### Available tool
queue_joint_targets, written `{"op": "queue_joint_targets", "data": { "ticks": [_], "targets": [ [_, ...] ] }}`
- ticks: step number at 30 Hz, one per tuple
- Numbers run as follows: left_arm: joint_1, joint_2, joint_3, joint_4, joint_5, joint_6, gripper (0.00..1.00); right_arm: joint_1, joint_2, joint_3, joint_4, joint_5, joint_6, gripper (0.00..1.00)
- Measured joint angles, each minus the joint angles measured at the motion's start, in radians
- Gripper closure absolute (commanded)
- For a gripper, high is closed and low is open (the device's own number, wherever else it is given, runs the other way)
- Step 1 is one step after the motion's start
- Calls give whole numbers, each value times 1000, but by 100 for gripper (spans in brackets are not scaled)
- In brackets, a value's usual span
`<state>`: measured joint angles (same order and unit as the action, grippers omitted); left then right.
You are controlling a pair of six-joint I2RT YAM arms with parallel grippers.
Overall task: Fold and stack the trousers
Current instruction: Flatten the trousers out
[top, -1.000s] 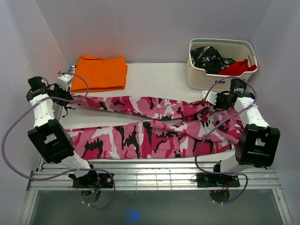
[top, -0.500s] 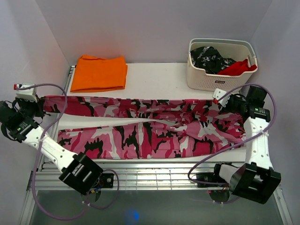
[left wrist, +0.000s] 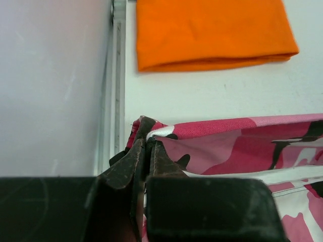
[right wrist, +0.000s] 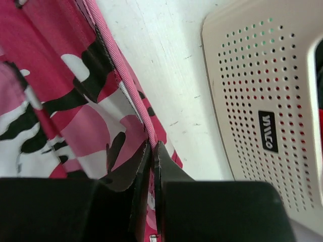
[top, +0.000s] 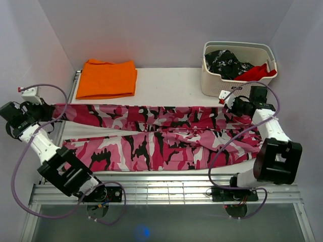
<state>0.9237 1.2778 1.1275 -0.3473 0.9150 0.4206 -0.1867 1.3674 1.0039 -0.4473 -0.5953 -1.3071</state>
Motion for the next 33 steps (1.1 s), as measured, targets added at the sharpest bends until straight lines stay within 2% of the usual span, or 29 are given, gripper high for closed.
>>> {"op": "queue_joint_targets", "data": {
  "ticks": [6,8,9,10,11,12,13,15,16,18,21,25,27,30,33],
  "targets": [
    [-207,271,79,2,-259,0,100,124,253,134,127,178,54,92],
    [-269,372,151,7,-338,-11,100,156,334,193,176,245,73,87],
    [-293,420,195,10,-367,-19,100,170,371,222,197,277,85,80],
    [-319,484,258,7,-398,-30,82,182,404,253,209,310,100,65],
    [-336,547,325,-7,-422,-39,71,195,435,284,212,343,115,52],
    [-348,612,404,-22,-441,-48,62,204,458,314,215,381,130,30],
    [-354,674,481,-33,-460,-57,42,211,475,342,212,409,148,10],
    [-356,760,593,-60,-493,-71,32,220,485,386,184,447,171,10],
    [-353,779,624,-74,-509,-82,23,223,480,404,157,458,184,10],
    [-348,780,642,-107,-516,-90,15,224,454,420,112,472,217,10],
    [-343,739,633,-149,-519,-90,13,220,365,399,42,485,250,9],
    [-343,623,536,-182,-515,-68,13,212,189,259,-17,489,256,4],
    [-343,568,482,-211,-503,-45,16,208,154,198,-40,491,257,1],
    [-343,544,450,-261,-472,-15,18,206,199,152,-68,494,277,0],
    [-355,578,449,-314,-458,22,18,204,306,150,-83,500,309,5]
  ]
}}
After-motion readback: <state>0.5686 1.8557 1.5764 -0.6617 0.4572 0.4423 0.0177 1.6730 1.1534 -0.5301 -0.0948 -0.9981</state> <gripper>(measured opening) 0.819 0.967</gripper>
